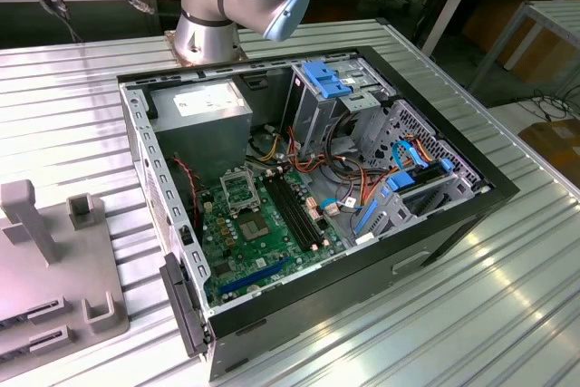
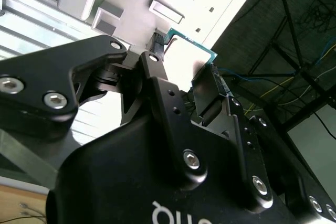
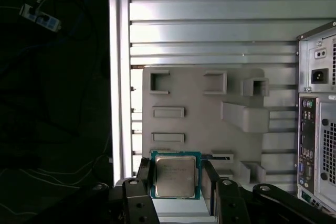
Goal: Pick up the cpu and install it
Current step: 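Pick up the cpu and move it towards the insertion slot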
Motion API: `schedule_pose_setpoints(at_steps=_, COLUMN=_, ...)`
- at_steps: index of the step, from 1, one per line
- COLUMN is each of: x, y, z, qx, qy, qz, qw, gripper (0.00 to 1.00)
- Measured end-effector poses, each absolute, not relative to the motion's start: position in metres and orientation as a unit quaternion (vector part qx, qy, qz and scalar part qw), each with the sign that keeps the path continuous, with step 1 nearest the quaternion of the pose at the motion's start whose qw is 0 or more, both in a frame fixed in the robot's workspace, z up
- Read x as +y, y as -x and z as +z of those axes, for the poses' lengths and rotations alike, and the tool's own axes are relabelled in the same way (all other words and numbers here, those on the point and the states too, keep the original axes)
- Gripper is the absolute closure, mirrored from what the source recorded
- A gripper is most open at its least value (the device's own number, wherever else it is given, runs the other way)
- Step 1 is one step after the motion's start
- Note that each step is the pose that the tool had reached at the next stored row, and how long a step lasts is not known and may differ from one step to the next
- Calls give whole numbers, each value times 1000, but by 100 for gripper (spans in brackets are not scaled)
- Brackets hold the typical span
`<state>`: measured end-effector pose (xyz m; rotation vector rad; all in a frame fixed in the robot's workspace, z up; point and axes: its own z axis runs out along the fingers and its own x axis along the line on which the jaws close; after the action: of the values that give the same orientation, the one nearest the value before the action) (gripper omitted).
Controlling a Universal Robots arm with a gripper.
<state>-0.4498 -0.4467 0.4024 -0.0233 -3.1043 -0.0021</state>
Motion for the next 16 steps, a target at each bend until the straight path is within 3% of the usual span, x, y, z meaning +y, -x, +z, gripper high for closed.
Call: schedule_pose_setpoints(at_steps=16, x=-447, y=437, z=402, qx=-1000, qy=7, qz=-1, qw=19, gripper=53)
